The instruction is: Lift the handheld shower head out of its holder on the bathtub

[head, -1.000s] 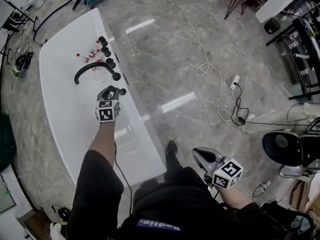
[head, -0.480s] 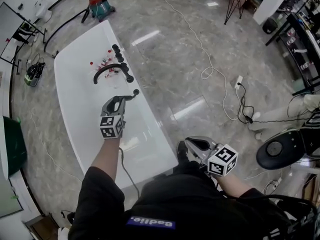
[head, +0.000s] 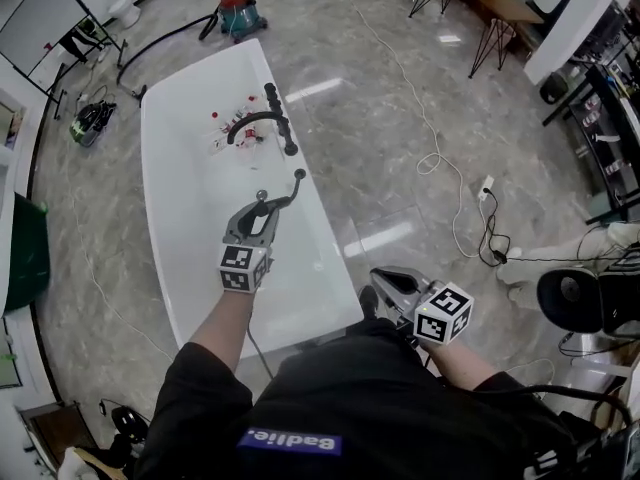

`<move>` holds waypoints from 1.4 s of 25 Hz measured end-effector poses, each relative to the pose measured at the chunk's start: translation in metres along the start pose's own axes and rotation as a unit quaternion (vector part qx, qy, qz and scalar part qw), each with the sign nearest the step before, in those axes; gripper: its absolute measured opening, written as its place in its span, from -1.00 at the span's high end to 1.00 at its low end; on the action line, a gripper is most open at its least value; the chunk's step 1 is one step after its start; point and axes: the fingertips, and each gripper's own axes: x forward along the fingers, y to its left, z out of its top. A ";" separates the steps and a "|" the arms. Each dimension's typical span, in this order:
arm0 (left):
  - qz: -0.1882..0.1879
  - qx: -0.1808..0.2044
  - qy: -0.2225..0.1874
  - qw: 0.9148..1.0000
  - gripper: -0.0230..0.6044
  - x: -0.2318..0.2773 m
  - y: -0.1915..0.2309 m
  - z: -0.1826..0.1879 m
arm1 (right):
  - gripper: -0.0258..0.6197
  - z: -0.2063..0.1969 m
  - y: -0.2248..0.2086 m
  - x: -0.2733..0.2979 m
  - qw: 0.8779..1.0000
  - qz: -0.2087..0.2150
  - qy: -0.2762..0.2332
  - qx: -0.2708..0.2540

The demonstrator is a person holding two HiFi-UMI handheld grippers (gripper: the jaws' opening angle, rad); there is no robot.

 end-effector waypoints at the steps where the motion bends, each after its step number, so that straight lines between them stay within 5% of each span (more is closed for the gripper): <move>1: -0.002 0.002 -0.004 1.000 0.50 -0.013 -0.005 0.003 | 0.92 -0.001 0.008 0.001 1.000 0.004 0.000 -0.003; 11: -0.028 0.024 -0.041 0.998 0.50 -0.112 -0.054 0.033 | 0.92 -0.007 0.070 0.026 0.998 0.040 0.025 -0.031; 25: 0.001 -0.047 -0.069 0.997 0.50 -0.224 -0.066 0.044 | 0.92 -0.025 0.113 0.049 0.993 0.063 0.078 -0.068; 35: -0.003 -0.060 -0.093 0.994 0.50 -0.259 -0.078 0.062 | 0.92 -0.023 0.127 0.054 0.989 0.070 0.094 -0.087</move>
